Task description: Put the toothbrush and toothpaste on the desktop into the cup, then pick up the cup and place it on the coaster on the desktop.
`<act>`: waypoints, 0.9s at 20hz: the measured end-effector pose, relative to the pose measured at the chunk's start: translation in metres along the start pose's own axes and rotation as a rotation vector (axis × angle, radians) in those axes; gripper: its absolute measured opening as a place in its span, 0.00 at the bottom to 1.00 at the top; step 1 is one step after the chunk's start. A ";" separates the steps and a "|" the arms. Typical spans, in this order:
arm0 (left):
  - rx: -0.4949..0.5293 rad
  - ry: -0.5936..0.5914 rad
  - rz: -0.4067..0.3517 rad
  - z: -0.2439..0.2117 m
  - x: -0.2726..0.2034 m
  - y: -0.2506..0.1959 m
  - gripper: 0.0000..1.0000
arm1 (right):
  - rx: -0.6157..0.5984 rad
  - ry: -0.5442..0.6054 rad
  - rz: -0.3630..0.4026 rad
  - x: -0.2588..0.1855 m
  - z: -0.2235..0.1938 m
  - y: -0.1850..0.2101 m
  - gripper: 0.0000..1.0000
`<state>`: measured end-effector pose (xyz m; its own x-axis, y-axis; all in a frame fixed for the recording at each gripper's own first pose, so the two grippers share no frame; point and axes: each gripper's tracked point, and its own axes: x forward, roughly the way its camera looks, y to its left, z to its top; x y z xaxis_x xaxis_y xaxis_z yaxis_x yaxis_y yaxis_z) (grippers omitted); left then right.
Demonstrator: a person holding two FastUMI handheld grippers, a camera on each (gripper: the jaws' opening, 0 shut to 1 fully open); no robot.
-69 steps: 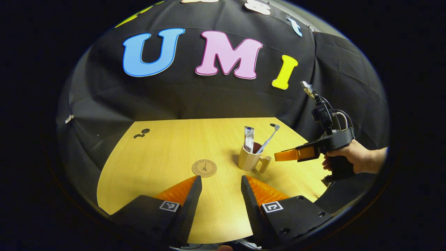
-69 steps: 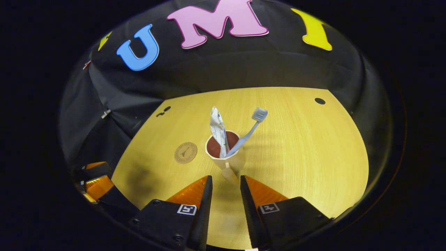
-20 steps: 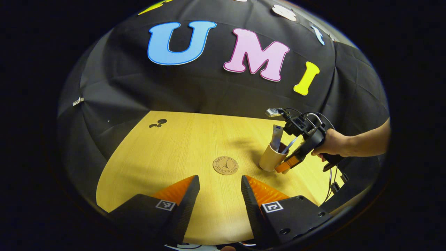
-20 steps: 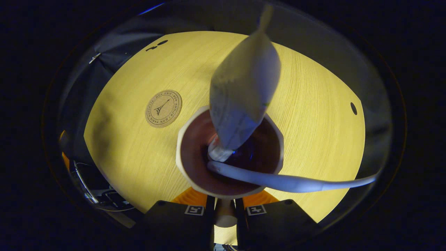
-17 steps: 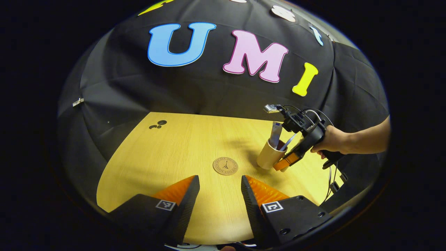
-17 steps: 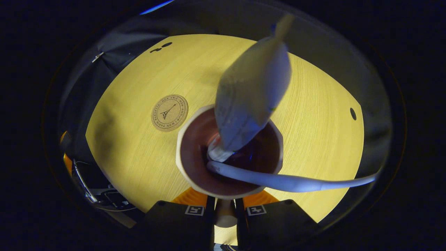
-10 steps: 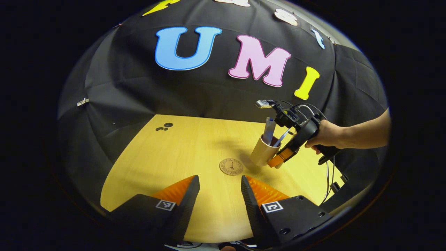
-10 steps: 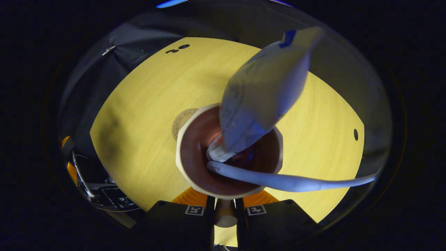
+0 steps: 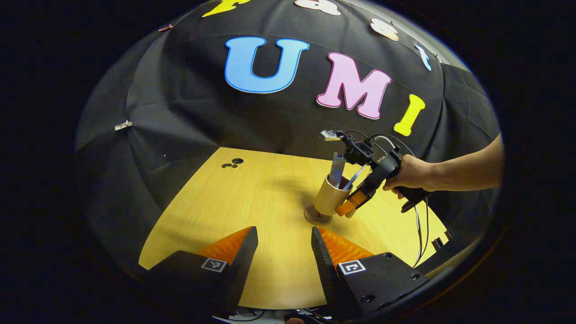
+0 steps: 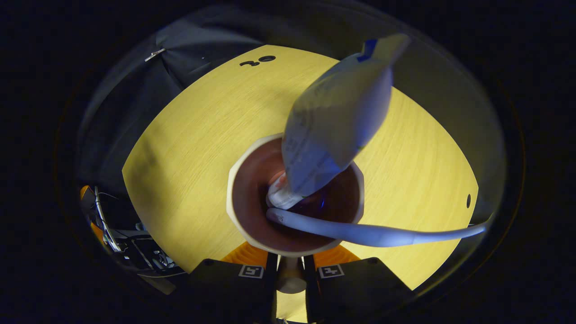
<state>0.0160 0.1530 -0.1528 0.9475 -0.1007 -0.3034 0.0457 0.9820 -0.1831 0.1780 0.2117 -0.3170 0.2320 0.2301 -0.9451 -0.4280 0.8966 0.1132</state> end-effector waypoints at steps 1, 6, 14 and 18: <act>-0.003 0.000 0.007 -0.001 -0.001 0.004 0.75 | 0.001 0.003 0.002 0.003 0.004 0.003 0.29; -0.027 0.008 0.022 -0.003 -0.001 0.014 0.75 | -0.012 0.028 -0.009 0.020 0.013 0.005 0.29; -0.035 0.023 0.029 -0.009 0.003 0.015 0.75 | -0.041 0.056 -0.032 0.026 0.008 0.002 0.29; -0.036 0.021 0.029 -0.007 0.004 0.014 0.75 | -0.049 0.066 -0.030 0.026 0.005 0.001 0.24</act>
<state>0.0177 0.1652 -0.1631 0.9413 -0.0763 -0.3289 0.0067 0.9782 -0.2076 0.1878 0.2203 -0.3401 0.1880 0.1767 -0.9661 -0.4648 0.8826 0.0709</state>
